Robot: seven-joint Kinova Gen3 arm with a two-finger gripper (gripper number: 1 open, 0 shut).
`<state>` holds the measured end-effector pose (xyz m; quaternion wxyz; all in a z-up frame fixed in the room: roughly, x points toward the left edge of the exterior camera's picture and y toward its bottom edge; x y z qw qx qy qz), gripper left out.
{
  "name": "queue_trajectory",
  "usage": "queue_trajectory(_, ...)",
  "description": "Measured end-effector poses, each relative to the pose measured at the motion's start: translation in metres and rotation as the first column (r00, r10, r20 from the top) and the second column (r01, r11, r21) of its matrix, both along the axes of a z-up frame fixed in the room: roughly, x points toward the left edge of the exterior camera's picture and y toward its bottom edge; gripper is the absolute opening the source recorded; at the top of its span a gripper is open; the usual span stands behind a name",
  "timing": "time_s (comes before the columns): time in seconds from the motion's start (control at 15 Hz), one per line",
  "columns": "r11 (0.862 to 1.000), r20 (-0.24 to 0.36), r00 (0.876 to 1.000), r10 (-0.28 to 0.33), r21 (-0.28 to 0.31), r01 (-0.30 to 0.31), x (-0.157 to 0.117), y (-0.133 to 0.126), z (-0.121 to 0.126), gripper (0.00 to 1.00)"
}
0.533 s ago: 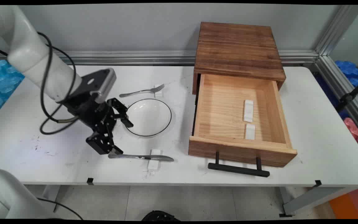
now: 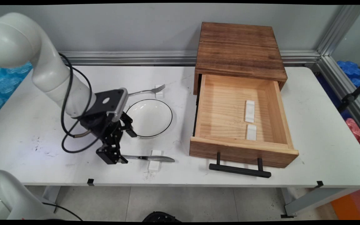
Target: Pick up the knife from the right of the white plate
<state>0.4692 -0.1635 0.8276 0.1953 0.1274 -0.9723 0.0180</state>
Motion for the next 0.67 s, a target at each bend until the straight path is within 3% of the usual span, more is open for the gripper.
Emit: queue_trajectory(0.67,0.999,0.054,0.998,0.026,0.019,-0.027,-0.015,0.001,-0.031,1.00)
